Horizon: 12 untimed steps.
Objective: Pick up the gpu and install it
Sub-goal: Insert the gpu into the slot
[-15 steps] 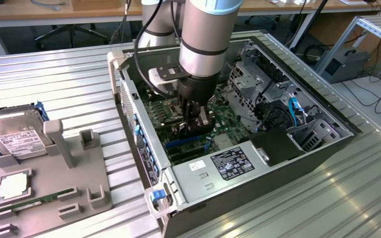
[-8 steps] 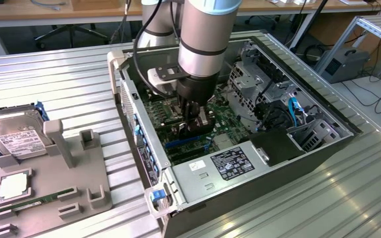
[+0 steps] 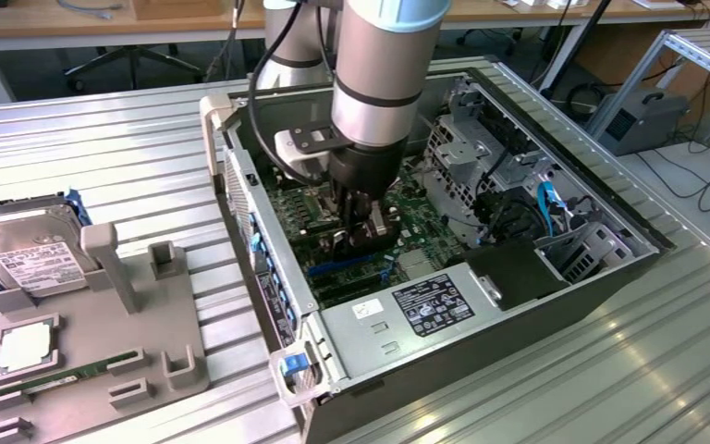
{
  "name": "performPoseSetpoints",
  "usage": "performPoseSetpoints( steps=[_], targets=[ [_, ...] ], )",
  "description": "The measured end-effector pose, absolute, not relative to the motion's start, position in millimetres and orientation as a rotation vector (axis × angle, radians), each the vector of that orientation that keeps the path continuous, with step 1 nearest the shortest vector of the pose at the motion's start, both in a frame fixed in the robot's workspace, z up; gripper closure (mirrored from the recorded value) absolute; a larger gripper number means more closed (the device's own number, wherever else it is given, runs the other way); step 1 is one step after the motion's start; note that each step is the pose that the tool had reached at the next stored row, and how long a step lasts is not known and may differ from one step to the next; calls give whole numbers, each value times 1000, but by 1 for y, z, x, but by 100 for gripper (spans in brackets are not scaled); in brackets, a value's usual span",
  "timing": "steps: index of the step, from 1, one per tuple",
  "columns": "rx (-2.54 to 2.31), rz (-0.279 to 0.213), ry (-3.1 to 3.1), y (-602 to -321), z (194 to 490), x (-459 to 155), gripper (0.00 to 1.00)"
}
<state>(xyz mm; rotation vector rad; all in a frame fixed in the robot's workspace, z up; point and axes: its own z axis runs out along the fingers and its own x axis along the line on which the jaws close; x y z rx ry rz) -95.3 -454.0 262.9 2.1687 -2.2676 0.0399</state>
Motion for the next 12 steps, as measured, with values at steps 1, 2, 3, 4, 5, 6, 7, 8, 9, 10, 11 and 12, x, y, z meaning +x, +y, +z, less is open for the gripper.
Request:
performPoseSetpoints(
  steps=[1,2,3,4,5,6,7,8,9,10,11,12],
  targets=[
    [2168,40,-2267,-454,263,-95,73],
    [2168,40,-2267,-454,263,-95,73],
    [2169,40,-2268,-454,263,-95,73],
    [2168,39,-2267,-454,263,-95,73],
    [2167,35,-2266,-454,262,-95,73],
    [2161,22,-2259,-454,263,-93,73],
    [2158,18,-2257,-454,263,-92,73],
    [2159,17,-2257,-454,261,-92,73],
    [2159,16,-2257,-454,260,-92,73],
    [2159,16,-2258,-454,258,-92,73],
    [2159,15,-2258,-454,258,-92,73],
    [2159,15,-2258,-454,258,-92,73]
  ],
)
